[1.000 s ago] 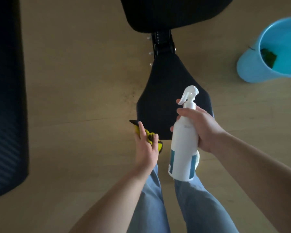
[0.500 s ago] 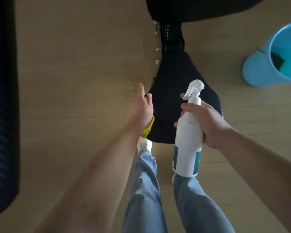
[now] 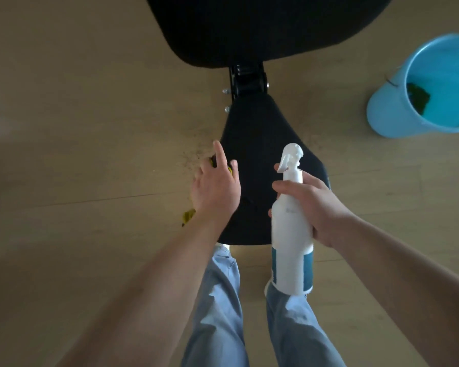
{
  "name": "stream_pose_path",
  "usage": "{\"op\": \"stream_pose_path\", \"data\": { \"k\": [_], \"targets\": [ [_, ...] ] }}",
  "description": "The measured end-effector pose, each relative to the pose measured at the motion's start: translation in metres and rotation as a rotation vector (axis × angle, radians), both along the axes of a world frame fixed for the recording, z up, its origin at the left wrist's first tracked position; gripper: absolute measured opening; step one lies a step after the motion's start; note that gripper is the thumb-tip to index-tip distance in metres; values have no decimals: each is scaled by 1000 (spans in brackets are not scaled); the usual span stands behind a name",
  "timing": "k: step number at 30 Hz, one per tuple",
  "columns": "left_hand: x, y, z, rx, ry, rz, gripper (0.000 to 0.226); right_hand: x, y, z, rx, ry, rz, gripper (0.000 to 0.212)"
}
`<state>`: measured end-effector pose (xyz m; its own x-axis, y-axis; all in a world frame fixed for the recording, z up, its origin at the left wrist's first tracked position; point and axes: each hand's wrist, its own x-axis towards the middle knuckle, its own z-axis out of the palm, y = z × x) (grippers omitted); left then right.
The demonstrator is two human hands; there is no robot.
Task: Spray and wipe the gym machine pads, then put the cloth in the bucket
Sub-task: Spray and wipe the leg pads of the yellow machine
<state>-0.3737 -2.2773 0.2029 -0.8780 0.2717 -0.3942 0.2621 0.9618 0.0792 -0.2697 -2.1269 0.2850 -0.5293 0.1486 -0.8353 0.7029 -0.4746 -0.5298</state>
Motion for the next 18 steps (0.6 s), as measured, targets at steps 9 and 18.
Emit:
{"op": "stream_pose_path", "data": {
  "k": [9,18],
  "targets": [
    [11,40,-12,58,136,-470,64,35,22,1,54,-102,-73,17],
    [91,24,32,564,-373,-515,39,73,30,47,112,-91,-156,34]
  ]
}}
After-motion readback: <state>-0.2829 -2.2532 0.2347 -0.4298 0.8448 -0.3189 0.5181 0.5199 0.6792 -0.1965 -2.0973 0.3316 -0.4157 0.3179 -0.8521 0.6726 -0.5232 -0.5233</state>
